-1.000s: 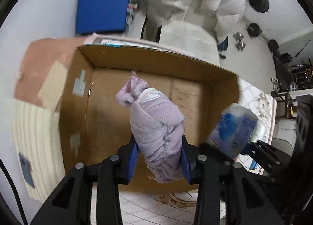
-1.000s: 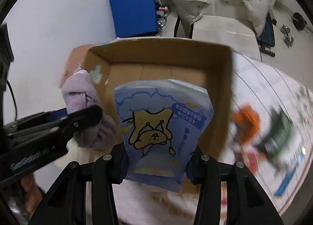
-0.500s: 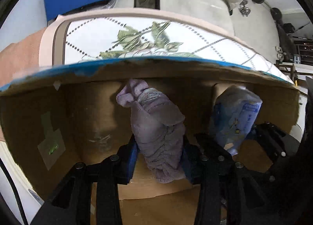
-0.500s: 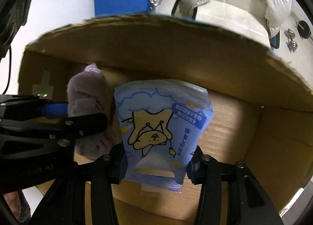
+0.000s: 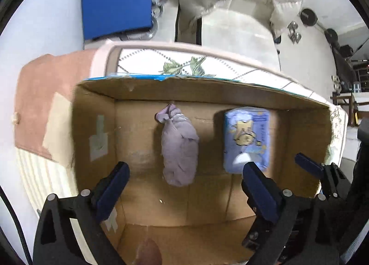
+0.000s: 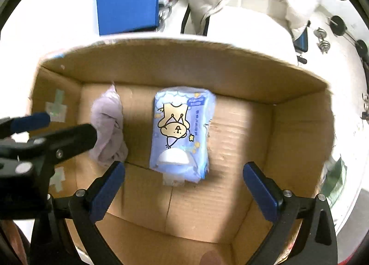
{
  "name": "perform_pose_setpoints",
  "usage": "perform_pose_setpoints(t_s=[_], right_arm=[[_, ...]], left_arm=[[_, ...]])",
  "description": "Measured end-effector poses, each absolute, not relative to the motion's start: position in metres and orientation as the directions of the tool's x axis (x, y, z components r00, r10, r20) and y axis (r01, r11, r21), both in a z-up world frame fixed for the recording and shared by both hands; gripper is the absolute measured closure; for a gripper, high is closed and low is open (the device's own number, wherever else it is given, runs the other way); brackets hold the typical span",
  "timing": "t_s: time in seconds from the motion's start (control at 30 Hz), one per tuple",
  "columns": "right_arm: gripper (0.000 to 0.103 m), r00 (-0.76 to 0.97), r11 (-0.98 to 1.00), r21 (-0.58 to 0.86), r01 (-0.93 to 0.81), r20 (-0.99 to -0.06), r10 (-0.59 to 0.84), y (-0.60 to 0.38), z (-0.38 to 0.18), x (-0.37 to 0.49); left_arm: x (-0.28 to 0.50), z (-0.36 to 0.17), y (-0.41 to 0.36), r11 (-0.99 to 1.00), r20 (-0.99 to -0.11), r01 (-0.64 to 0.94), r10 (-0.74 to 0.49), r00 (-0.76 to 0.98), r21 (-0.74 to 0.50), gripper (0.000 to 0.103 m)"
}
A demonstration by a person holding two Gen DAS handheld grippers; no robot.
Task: Organize soft objects
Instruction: 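Carry both items over the box and release them inside, then grasp the green snack bag with the left tool while the right tool grasps the white NMAX bag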
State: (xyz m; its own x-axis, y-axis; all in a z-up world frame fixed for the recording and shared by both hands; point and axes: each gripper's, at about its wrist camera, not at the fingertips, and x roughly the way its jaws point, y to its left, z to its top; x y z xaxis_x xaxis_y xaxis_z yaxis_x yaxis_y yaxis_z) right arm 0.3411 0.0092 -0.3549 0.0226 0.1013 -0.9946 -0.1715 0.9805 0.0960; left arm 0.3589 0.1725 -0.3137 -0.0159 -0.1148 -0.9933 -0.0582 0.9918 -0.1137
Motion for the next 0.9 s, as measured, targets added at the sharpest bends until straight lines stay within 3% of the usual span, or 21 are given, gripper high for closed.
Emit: perform_pose_setpoints(t_s=[0.17,0.4,0.57,0.67,0.9], right_arm=[[0.0,0.055,0.972,0.184,-0.145,-0.979,0.194,-0.013,-0.316,0.323],[0.0,0.184,0.97,0.237,0.051,-0.957,0.224,-0.169,-0.239,0.275],[0.0,0.162,0.956,0.124,0.267,-0.983,0.082,-0.308,-0.265,0.258],[0.0,0.11,0.935,0.13,0.33,-0.989,0.098,-0.359,-0.306,0.263],[0.0,0.007,0.927,0.137,0.349,-0.99,0.143,-0.391,-0.378,0.272]], left_arm=[[0.34,-0.257,0.133,0.996,-0.989,-0.029,-0.075,0.127,-0.08,0.001],[0.316,-0.202,0.014,0.996,-0.979,0.082,-0.062,0.196,-0.046,0.001],[0.326,-0.268,-0.089,0.982,-0.998,0.176,-0.069,0.003,-0.067,0.005],[0.335,-0.319,-0.134,0.978,-0.993,0.205,-0.026,-0.113,-0.049,0.019],[0.351,-0.374,-0.176,0.983,-0.981,0.175,-0.011,-0.195,-0.046,0.019]])
